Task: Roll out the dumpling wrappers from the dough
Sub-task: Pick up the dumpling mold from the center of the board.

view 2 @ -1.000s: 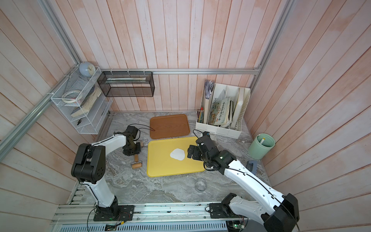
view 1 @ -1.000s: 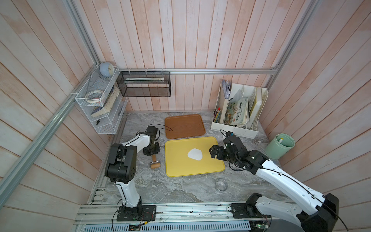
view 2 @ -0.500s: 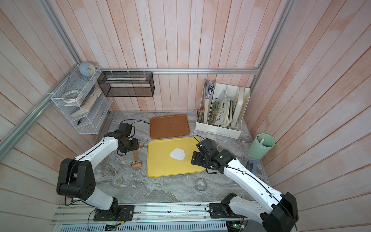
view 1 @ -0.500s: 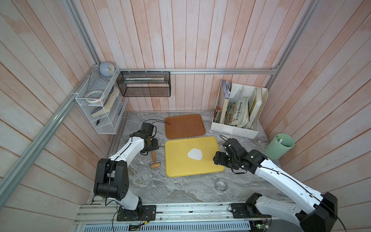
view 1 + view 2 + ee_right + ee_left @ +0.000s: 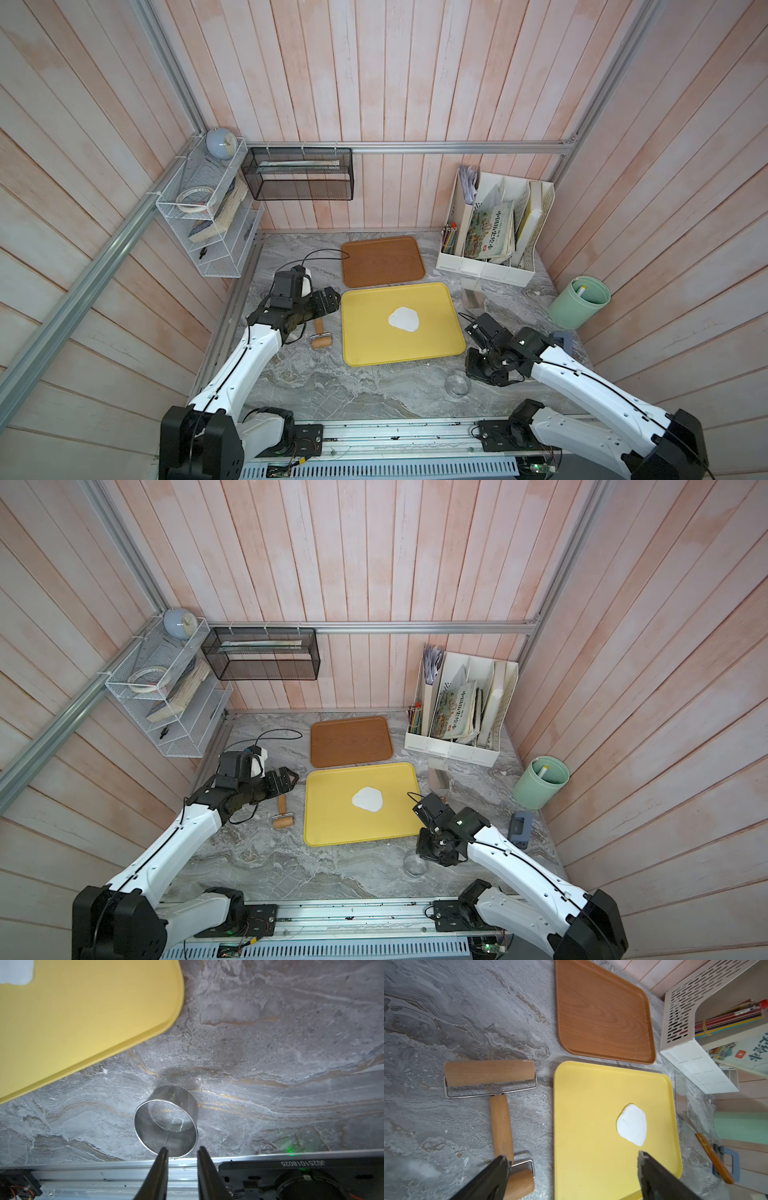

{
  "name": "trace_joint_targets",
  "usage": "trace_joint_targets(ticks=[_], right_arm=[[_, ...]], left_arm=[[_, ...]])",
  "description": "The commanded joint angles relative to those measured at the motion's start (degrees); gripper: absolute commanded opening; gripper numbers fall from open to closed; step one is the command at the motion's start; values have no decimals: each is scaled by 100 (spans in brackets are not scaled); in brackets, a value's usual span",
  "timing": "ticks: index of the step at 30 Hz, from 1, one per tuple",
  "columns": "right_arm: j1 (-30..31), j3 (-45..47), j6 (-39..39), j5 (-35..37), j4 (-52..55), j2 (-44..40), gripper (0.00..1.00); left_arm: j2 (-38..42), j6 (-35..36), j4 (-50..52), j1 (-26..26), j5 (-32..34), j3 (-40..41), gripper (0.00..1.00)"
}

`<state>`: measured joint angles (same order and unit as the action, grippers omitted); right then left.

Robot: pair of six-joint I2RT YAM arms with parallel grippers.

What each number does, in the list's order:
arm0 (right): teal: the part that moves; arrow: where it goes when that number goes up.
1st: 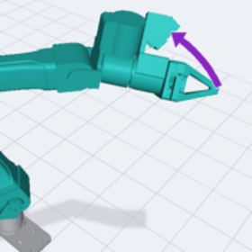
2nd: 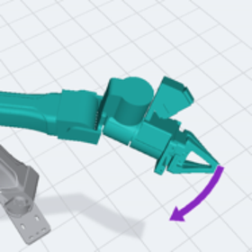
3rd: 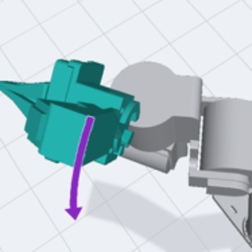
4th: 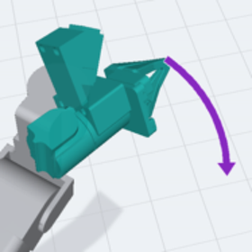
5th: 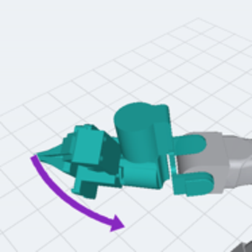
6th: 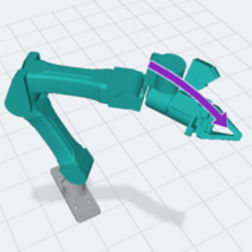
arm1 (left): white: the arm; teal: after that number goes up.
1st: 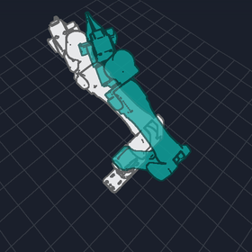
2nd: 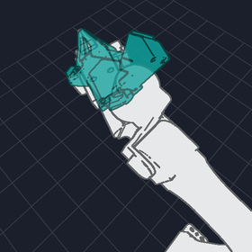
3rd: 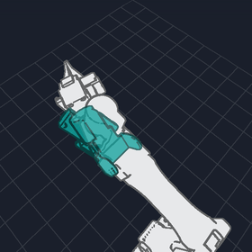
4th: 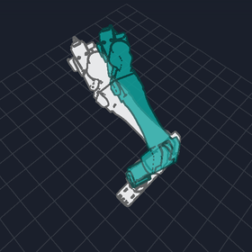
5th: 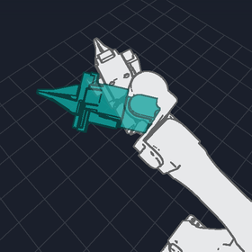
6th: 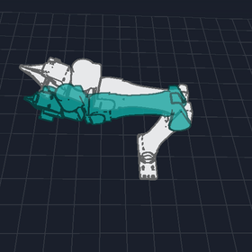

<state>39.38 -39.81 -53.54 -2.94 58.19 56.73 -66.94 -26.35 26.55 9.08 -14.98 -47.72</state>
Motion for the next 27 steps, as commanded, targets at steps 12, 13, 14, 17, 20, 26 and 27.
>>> trace_joint_targets(ticks=[12,13,14,17,20,26,27], right_arm=[[44,692,52,-293,-736,187,19],[52,692,75,-265,-723,218,18],[50,686,93,-228,-718,253,18],[44,701,166,-172,-757,325,17],[44,734,206,-204,-826,371,14],[44,712,265,-118,-820,424,8],[44,678,280,-57,-775,450,6]], left_arm=[[677,190,-369,-52,264,400,100],[682,146,-324,-88,256,383,100],[678,127,-287,-125,241,368,100],[673,185,-228,-160,207,353,100],[684,261,-194,-156,144,351,100],[800,301,-284,-158,-9,392,100],[823,296,-312,-158,-24,415,100]])
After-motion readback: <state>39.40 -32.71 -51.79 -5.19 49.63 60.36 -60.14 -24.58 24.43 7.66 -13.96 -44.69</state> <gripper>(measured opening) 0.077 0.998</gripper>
